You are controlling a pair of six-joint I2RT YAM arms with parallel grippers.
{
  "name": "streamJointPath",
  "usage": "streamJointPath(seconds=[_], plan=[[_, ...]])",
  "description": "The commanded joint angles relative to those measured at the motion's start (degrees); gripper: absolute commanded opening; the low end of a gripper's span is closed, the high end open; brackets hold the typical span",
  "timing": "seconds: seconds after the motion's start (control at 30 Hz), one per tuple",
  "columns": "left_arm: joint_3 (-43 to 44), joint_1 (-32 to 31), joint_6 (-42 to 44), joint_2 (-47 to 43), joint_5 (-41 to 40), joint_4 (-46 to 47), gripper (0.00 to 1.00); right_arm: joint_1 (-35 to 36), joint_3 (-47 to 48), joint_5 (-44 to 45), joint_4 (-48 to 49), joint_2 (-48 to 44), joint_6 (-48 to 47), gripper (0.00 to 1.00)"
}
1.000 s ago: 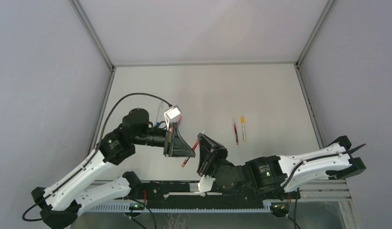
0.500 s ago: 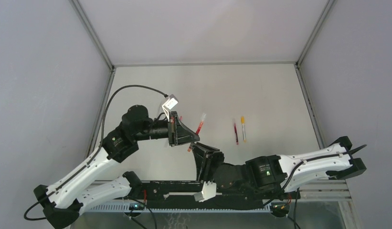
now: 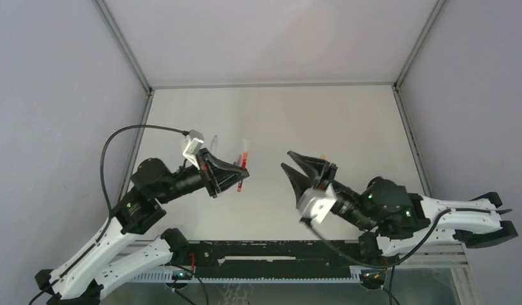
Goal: Insert the pens into the pen caps
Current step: Press the pen cap onto the pen.
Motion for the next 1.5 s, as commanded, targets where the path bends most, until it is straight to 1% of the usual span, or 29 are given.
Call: streamJointPath(seconds=[0.0,0.03,0.1,0.13,0.17,0.23,0.27,0.33,0.4,0.47,0.53,0.63,0.73,0.93,1.07,1.2,1.33,1.37,1.47], plan=[[-1.2,0.3,3.4,-3.6,-2.7,7.4,0.0,-4.0,-0.9,-3.0,16.6,-1.2,42.7,0.44],[-1.2,0.3,3.3,-4.2,-2.7,8.1,0.0,-5.7,-0.4,-3.2,17.7,-1.0,49.9,0.44],[-1.0,0.3,3.2,-4.7,-2.4,9.1,0.0,-10.7,1.4,-5.3,16.1,0.1,66.5,0.44],[-0.8,0.3,3.3,-5.0,-2.1,9.5,0.0,-13.6,2.0,-8.4,14.6,0.6,74.0,0.45],[-0.8,0.3,3.3,-5.2,-1.8,10.1,0.0,-16.8,2.5,-13.5,13.8,1.2,80.2,0.45],[-1.1,0.3,3.0,-5.9,-2.7,10.7,0.0,-21.9,2.6,-23.7,15.6,2.3,88.3,0.45],[-1.2,0.3,2.9,-6.3,-3.7,10.7,0.0,-23.5,2.6,-26.1,17.1,2.9,91.3,0.44],[-1.1,0.3,3.2,-6.9,-5.4,10.0,0.0,-24.3,3.8,-25.7,17.9,4.8,95.9,0.43],[-0.9,0.3,3.6,-6.9,-6.7,9.1,0.0,-24.3,8.2,-25.1,13.8,8.2,97.5,0.42],[-0.4,0.2,4.2,-6.3,-7.1,8.2,0.0,-24.0,14.8,-24.6,6.3,12.6,98.2,0.41],[0.1,0.3,4.8,-5.5,-6.8,7.3,0.0,-23.9,20.3,-25.9,1.3,16.5,98.0,0.4],[0.5,0.3,5.0,-4.8,-6.0,7.2,0.0,-23.8,23.3,-27.2,0.5,19.4,98.2,0.4],[0.6,0.3,5.1,-4.8,-5.9,7.1,0.0,-23.7,23.9,-27.5,1.3,20.3,98.3,0.4],[0.8,0.2,5.1,-5.3,-5.3,7.2,0.0,-23.0,24.4,-22.6,-1.7,21.2,97.4,0.4],[0.8,0.3,4.8,-5.1,-4.2,7.5,0.0,-23.0,24.4,-21.6,-2.9,21.5,96.3,0.41],[0.8,0.3,4.3,-4.7,-2.3,8.1,0.0,-23.0,24.3,-21.7,-1.7,21.6,94.8,0.43],[0.6,0.2,3.8,-4.2,-0.5,8.8,0.0,-23.0,24.2,-22.4,0.6,21.5,93.1,0.43],[0.6,0.2,3.7,-4.2,-0.3,8.8,0.0,-23.0,24.2,-22.4,1.0,21.5,92.7,0.43],[0.6,0.3,3.4,-4.1,0.0,8.8,0.0,-22.8,24.2,-23.0,1.8,21.4,92.1,0.37]])
